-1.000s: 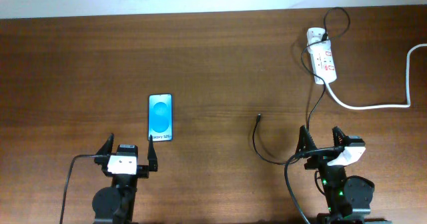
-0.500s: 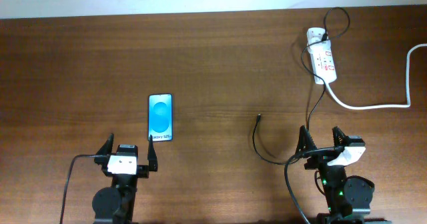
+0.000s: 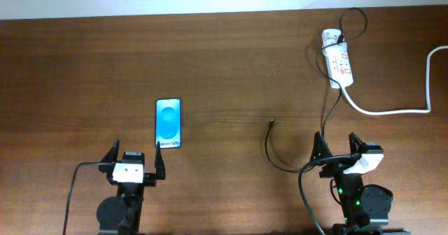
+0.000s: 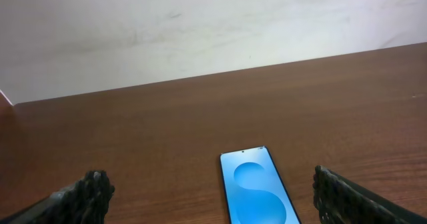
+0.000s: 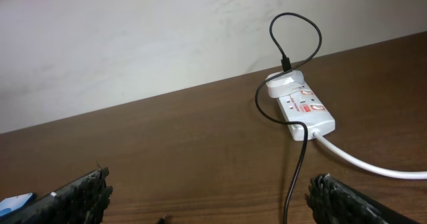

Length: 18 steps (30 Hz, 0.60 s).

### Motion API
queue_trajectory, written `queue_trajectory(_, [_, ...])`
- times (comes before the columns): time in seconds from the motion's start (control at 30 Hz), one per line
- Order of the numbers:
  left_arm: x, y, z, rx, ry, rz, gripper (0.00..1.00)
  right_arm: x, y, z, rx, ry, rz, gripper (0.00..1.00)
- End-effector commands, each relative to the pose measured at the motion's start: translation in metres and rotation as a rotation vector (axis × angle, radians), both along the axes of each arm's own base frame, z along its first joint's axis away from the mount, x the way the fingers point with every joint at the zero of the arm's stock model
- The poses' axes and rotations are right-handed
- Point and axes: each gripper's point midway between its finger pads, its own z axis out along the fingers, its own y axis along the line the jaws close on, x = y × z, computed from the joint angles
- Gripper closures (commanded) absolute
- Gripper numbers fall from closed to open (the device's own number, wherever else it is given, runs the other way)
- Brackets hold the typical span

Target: Plug charger to phone and switch on socket

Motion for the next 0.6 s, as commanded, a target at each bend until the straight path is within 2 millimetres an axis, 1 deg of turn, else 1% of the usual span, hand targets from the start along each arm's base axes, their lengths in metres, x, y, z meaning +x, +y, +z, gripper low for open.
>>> queue_trajectory(0.0, [0.001,-0.002,-0.002,-0.005,0.000,-0.011,0.01,0.000,0.001,-0.002,0.000,0.003,0.004,0.02])
queue_trajectory(0.17, [0.000,-0.002,0.000,-0.073,0.002,-0.005,0.01,0.000,0.001,-0.002,0.000,0.003,0.004,0.02])
queue_trajectory(0.2, [-0.001,-0.001,0.003,-0.104,0.009,-0.002,0.01,0.000,0.001,-0.002,0.000,0.003,0.004,0.02])
queue_trajectory(0.33, [-0.006,-0.001,0.011,-0.109,0.039,0.001,0.01,0.000,0.001,-0.002,0.000,0.003,0.004,0.02])
queue_trajectory(0.57, [-0.019,0.000,0.043,-0.106,0.085,0.003,0.01,0.000,0.001,-0.002,0.000,0.003,0.004,0.02])
